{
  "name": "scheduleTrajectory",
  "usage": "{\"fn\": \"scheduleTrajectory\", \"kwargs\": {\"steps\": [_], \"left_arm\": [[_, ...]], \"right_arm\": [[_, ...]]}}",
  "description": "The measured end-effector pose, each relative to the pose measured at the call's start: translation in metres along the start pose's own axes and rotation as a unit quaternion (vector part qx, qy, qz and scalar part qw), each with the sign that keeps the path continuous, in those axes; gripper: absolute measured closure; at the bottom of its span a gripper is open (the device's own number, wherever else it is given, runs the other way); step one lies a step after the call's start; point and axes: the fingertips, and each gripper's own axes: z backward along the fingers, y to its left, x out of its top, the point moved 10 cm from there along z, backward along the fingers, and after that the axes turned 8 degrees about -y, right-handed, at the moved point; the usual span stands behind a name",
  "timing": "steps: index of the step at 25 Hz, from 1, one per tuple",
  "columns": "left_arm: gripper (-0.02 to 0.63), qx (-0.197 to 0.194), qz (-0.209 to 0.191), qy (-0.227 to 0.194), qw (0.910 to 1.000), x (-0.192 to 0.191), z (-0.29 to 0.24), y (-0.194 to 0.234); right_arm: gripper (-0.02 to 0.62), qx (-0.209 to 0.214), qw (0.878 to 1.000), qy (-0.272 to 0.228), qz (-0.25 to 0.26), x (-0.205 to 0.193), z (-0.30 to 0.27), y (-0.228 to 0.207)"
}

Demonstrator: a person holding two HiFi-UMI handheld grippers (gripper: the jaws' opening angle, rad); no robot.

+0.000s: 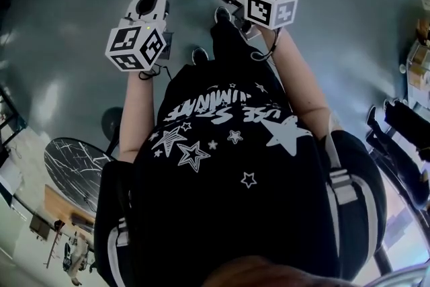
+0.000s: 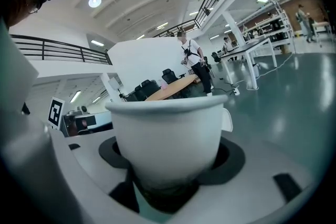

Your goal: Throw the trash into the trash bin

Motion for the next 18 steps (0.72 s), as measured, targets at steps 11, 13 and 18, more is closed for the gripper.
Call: {"fn": "scheduleTrajectory", "kwargs": {"steps": [11,13,18], "left_arm": [[0.595,0.021,0.005,0.031,0.9993,-0.005,-0.082,-0.001],[0.595,0.024,0.005,0.039,0.999,-0.007,-0.098,0.0],[0.595,0.026,-0.014,0.048,0.9984,-0.002,-0.136,-0.002]], "right_arm": [[0.267,0.011,0.999,0.025,-0.02,0.032,-0.024,-0.07],[0.267,0.011,0.999,0.021,-0.026,0.04,-0.028,-0.084],[0.267,0.021,0.999,0.019,-0.033,0.057,-0.041,-0.115]]}}
